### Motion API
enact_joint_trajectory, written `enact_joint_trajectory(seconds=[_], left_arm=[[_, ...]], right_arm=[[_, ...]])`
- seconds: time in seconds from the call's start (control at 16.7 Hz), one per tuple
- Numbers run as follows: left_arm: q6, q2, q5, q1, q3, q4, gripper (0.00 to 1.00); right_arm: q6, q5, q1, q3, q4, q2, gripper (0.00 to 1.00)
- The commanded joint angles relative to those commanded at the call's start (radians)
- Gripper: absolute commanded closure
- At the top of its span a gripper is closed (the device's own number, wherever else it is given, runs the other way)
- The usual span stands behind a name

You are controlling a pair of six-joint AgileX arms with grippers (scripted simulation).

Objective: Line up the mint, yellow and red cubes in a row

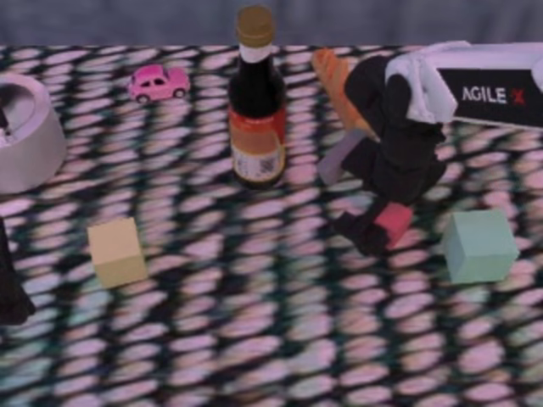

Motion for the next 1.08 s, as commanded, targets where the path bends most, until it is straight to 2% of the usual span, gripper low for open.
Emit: enact_joint_trajectory(seconds=[0.06, 0.84, 1.08], left_arm=[[0.000, 0.000, 0.000, 0.000, 0.000, 0.000, 0.00], [0.000, 0.000, 0.000, 0.000, 0.000, 0.000, 0.00], [0.000, 0.000, 0.000, 0.000, 0.000, 0.000, 0.00]], right_arm=[[0.000, 0.000, 0.000, 0.000, 0.000, 0.000, 0.00], [0.000, 0.000, 0.000, 0.000, 0.000, 0.000, 0.98], [0.000, 0.000, 0.000, 0.000, 0.000, 0.000, 1.00]])
